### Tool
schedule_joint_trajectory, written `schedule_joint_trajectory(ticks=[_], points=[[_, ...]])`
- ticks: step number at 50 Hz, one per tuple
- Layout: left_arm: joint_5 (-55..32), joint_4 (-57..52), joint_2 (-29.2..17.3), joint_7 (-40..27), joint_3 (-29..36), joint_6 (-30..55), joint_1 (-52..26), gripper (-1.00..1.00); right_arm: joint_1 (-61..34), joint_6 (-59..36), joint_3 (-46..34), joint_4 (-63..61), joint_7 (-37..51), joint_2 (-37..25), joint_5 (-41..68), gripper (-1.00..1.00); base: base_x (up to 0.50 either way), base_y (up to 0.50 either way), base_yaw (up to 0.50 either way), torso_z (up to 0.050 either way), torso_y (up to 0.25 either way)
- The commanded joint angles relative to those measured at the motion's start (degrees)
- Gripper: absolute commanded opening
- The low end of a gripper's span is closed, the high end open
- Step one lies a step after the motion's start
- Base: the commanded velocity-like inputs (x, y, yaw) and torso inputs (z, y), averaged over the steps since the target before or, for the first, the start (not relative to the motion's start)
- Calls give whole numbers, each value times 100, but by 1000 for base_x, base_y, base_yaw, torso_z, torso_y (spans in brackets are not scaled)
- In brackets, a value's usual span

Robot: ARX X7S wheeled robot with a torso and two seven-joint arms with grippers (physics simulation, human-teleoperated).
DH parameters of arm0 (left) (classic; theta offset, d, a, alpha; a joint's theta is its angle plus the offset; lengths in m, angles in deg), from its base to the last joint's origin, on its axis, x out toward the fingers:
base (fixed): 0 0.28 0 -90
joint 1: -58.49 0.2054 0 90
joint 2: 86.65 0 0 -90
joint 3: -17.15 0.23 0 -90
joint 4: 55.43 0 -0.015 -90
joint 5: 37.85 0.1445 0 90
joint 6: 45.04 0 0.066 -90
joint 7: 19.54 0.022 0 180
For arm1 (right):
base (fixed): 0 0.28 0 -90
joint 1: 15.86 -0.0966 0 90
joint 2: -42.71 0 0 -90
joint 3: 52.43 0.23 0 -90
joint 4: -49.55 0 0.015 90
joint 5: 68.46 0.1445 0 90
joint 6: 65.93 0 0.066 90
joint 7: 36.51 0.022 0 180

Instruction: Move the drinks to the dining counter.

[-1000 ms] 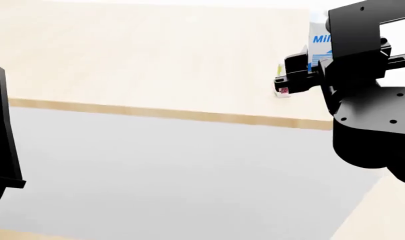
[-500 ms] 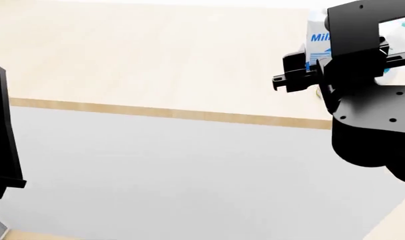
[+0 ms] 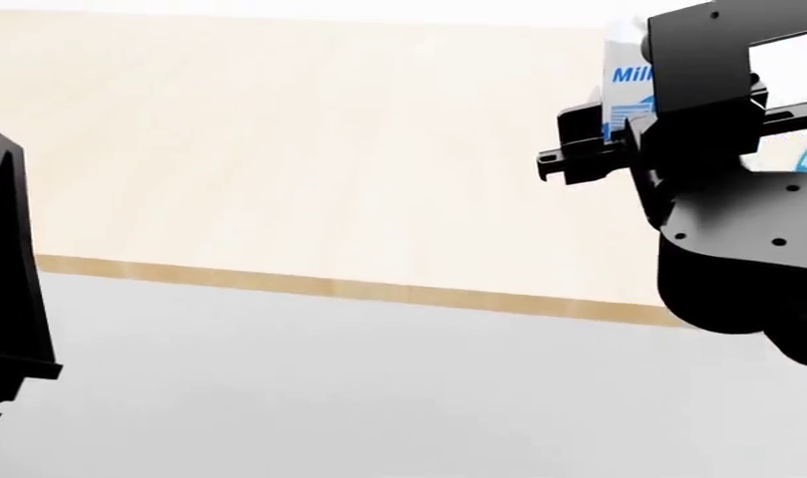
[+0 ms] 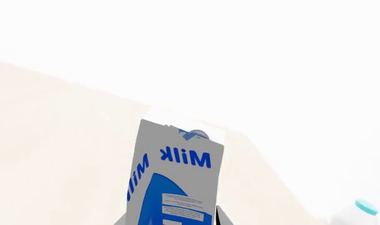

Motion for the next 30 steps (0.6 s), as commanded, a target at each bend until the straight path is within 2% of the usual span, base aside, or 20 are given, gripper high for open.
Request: schedule_joint_trajectory(ticks=[1,30], points=[[31,-13,78,37,16,83,-21,100,-102,60,139,-53,-240,71,-254,-100,0,0,0,0,0],[7,3,215,124,-176,258,41,100,404,796,342,618,-745,454,-222,-100,0,0,0,0,1]])
